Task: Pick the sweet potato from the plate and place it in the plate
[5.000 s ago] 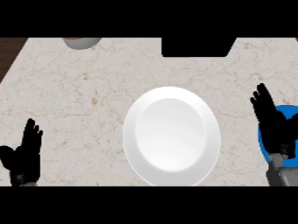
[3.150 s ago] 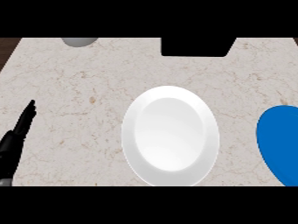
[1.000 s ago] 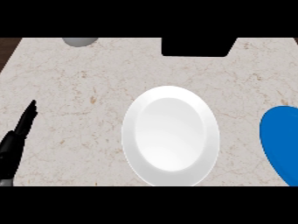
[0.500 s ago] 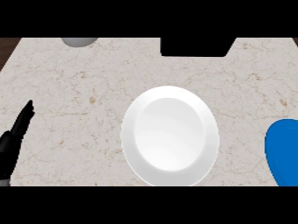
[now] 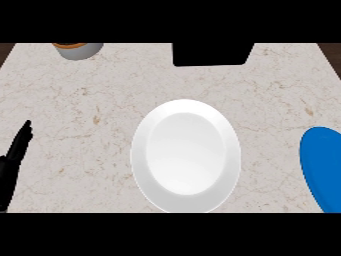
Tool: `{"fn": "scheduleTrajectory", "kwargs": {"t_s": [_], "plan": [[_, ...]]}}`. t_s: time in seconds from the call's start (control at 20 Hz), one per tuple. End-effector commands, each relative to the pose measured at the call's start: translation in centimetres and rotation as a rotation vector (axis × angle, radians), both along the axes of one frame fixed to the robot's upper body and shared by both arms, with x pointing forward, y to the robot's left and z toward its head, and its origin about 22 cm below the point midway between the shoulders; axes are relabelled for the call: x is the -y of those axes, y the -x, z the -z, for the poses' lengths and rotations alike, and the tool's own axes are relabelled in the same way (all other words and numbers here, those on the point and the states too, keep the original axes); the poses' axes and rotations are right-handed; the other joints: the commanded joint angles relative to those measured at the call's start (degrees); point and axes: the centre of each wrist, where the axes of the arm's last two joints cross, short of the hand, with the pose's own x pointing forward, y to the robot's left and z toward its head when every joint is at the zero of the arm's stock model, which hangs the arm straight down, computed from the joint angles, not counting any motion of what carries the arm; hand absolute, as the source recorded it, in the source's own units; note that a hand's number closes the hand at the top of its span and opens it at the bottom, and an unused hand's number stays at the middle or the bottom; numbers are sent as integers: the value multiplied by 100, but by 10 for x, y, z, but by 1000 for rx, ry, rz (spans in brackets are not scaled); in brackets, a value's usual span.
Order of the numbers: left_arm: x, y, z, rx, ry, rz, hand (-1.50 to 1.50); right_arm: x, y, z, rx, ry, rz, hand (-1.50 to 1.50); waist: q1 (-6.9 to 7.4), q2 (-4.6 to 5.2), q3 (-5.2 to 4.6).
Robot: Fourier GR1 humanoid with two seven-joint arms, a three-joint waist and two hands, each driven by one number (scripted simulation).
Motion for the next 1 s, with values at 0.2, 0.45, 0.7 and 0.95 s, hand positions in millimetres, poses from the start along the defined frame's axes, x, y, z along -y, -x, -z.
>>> {"fn": "scheduleTrajectory", "kwargs": {"t_s": [0.2,0.45,0.7,0.95], "plan": [[-9,19,11,-27,-9,-41,0,-17,11,5,266,282,253,150,-258,-68,-12],[-11,12,8,-14,-4,-61,0,-44,-7,-24,541,344,230,150,-355,-69,-10],[-9,23,7,-24,-5,-70,0,-93,-25,-62,753,272,95,150,-353,-140,-12],[-14,24,7,-30,-2,-55,0,-159,-11,-86,812,107,-54,150,-367,-99,-4]]}}
